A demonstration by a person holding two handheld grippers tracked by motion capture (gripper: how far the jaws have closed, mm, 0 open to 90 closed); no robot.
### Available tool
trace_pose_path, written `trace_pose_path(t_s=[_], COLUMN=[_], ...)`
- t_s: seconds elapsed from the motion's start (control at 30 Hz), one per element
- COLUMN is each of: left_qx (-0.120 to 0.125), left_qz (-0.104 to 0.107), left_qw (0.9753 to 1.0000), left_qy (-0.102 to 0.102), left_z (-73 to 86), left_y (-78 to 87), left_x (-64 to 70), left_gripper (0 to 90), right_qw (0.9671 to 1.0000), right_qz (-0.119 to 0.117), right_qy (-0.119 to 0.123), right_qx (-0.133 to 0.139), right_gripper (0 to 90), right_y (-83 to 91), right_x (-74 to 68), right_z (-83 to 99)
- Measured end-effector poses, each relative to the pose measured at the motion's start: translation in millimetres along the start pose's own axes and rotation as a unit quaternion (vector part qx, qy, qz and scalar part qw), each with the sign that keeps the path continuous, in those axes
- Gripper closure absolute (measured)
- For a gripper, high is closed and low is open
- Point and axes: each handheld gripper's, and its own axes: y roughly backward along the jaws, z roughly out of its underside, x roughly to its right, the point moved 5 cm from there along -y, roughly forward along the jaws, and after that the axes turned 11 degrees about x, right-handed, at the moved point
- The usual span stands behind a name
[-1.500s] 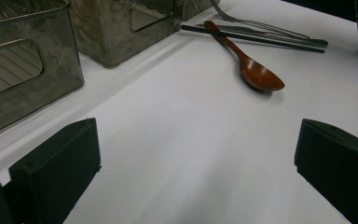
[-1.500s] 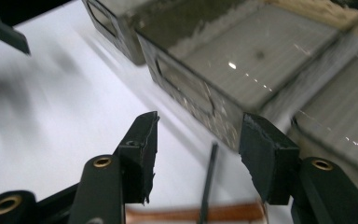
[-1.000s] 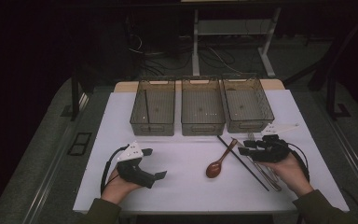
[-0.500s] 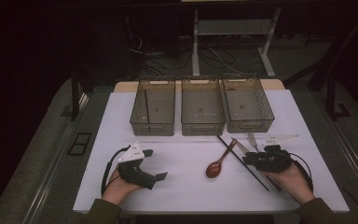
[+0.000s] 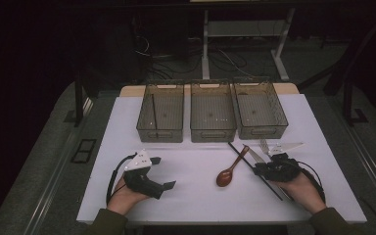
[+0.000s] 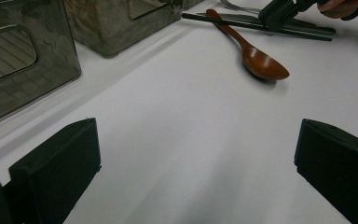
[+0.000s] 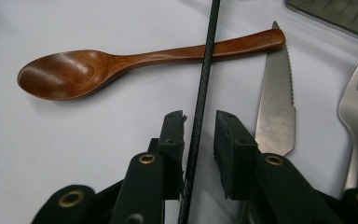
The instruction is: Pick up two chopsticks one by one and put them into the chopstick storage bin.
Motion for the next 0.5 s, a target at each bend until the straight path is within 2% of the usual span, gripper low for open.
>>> trace_pose_path(t_s=[0.33,0.5], left_qx=[0.002,0.001], left_qz=[-0.001,-0.001], left_qw=[1.0000,1.0000], left_qy=[-0.001,-0.002], left_z=[-1.0,-0.9], left_y=[1.0,0.8], left_x=[0.4,0.2], left_gripper=[0.0,0.0], right_qw=[0.9999,0.9997], right_qz=[0.004,0.008], right_qy=[0.000,0.009], right_qx=[-0.017,-0.020], right_gripper=[74.2,76.5], right_y=[-4.2,-5.0], right_x=[-1.2,-1.1], right_z=[0.0,0.7])
